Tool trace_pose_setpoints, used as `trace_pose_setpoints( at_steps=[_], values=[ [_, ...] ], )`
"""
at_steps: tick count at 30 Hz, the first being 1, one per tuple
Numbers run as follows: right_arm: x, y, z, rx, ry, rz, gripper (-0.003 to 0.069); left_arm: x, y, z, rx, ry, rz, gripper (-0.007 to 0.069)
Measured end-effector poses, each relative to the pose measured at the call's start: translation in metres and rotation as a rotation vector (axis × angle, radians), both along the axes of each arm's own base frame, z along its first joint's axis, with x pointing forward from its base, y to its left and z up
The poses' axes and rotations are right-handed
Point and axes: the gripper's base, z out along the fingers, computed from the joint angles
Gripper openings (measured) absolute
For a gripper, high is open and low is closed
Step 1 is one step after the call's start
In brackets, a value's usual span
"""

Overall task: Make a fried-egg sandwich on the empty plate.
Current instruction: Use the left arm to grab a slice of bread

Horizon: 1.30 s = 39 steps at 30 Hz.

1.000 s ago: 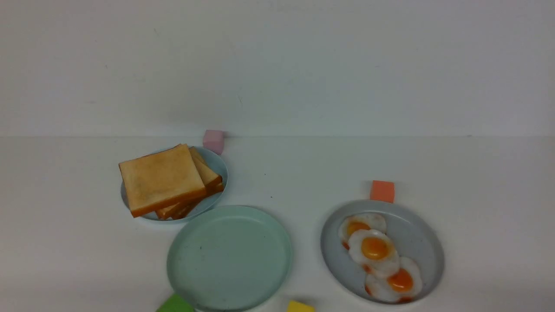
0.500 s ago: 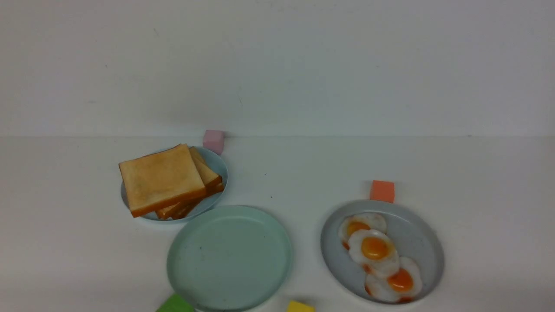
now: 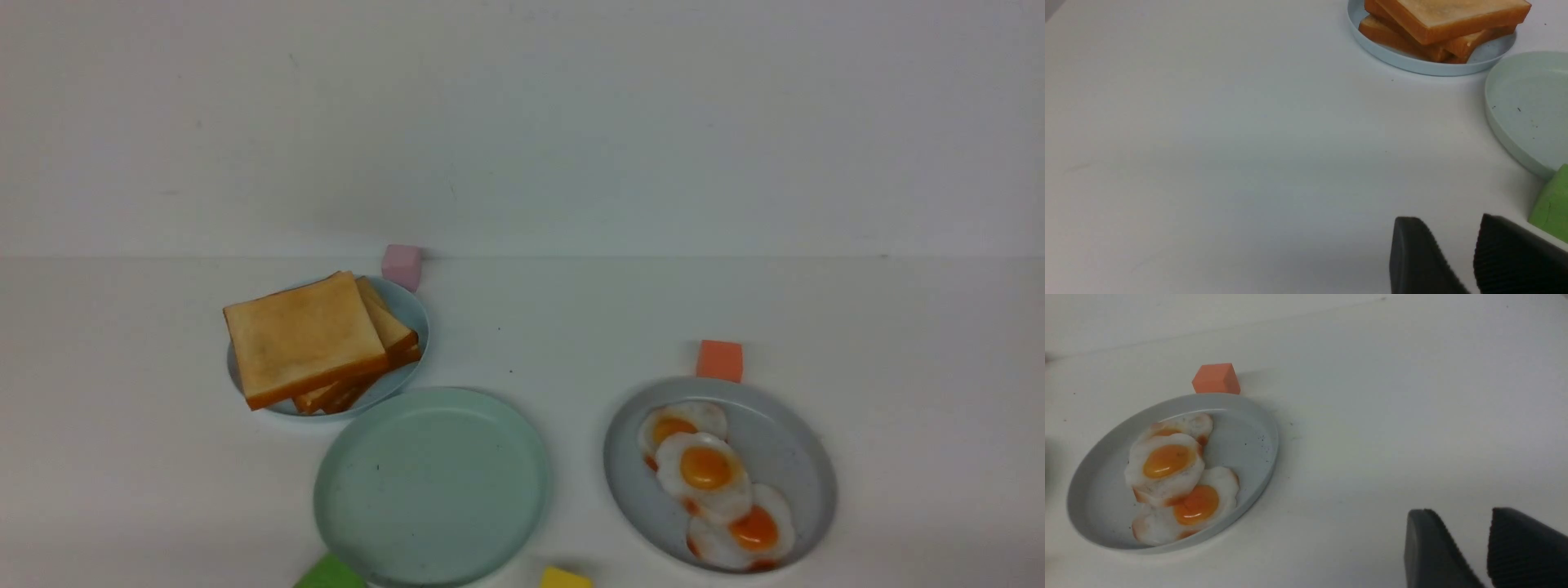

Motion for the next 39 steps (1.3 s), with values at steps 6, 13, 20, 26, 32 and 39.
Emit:
trace_pose_setpoints(
  at_steps=[6, 13, 20, 26, 32, 39],
  values=[
    [0.003, -0.001, 0.010, 0.005, -0.132, -0.012, 0.0241, 0.004, -0.001, 0.010, -0.015, -0.136, -0.009, 0.0238],
    [0.004, -0.003, 0.029, 0.008, -0.346, -0.033, 0.0241, 0.005, -0.002, 0.026, -0.023, -0.310, -0.019, 0.0238],
    [0.003, -0.005, 0.040, 0.127, -0.472, -0.059, 0.0241, 0.005, -0.002, 0.032, -0.117, -0.374, -0.009, 0.0238],
    [0.002, -0.005, 0.046, 0.239, -0.518, -0.068, 0.0241, 0.004, 0.001, 0.047, -0.733, -0.508, 0.059, 0.0238],
    [-0.011, -0.004, 0.098, 0.372, -0.642, -0.042, 0.0241, 0.001, 0.002, 0.062, -0.947, -0.553, 0.061, 0.0238],
    [-0.026, -0.001, 0.185, 0.526, -0.701, 0.003, 0.0241, -0.021, -0.004, 0.145, -0.789, -0.508, -0.006, 0.0238]
  ],
)
